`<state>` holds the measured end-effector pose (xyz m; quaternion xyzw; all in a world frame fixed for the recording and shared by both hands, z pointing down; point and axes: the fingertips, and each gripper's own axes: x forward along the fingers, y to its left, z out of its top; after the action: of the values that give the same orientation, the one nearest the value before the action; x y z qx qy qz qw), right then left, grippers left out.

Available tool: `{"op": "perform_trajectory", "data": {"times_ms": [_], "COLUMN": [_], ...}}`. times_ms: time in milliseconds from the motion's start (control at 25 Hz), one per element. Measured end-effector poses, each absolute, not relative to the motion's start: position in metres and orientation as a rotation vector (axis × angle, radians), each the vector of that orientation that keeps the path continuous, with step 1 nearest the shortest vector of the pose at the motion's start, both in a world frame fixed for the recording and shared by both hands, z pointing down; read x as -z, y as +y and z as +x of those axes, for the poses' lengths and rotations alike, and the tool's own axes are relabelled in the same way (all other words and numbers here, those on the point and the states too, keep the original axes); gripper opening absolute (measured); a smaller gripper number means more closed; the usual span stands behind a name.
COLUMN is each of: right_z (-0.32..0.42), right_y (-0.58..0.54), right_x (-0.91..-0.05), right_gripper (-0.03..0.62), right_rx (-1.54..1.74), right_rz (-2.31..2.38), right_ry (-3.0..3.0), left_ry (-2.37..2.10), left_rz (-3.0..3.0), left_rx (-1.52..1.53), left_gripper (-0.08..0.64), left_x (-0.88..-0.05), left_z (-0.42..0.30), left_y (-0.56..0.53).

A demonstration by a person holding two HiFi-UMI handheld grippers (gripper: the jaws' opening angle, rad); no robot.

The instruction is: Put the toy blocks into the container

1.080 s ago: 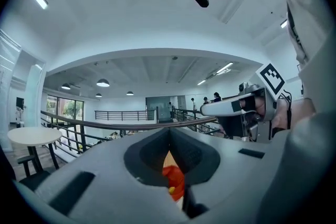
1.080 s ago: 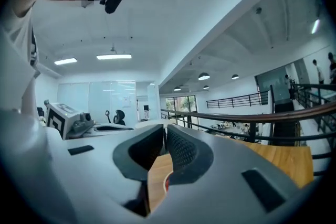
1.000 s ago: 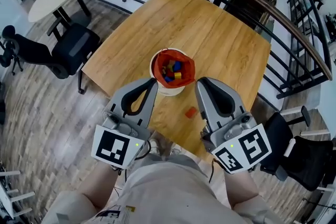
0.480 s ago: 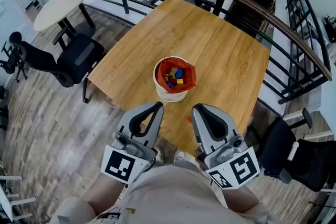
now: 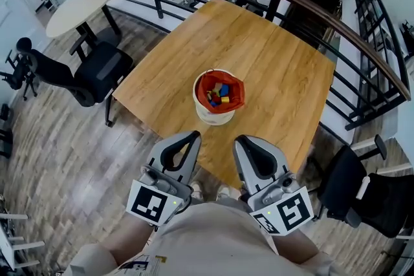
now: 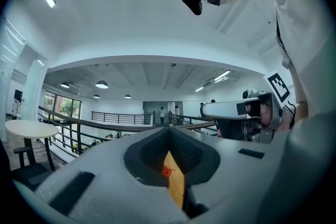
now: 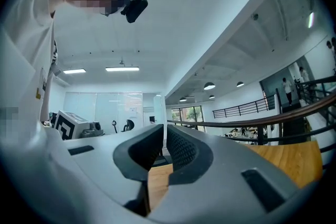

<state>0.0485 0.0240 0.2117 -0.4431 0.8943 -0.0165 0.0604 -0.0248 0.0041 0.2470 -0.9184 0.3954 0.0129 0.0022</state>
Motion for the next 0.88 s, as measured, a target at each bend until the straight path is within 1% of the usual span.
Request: {"op": "perform_trajectory", "data": {"times_ms": [280,600,880], "right_z": [0.055,0.06,0.059], "right_y": [0.024,0.027,0.025], "right_x": [-0.215,-0.227,-0.235], "right_gripper": [0.032,0.032,0.032], "right_rx": [0.041,0.075,0.075], "right_rz": [-1.367,-1.393,-1.381], "right_ry": [2.707,2.743,2.797], "left_ry": [1.188,1.208,1.227], "left_rz": [-2.865,-2.886,-2.873], "left_rx": [-0.115,-0.046,-0.049], "left_gripper": [0.012,0.012,0.012], "left_x": [-0.236,-0.245,-0.244], "left_z": [-0.022,-0.026,-0.027], "left_y": [0.003,0.007,0.002]}}
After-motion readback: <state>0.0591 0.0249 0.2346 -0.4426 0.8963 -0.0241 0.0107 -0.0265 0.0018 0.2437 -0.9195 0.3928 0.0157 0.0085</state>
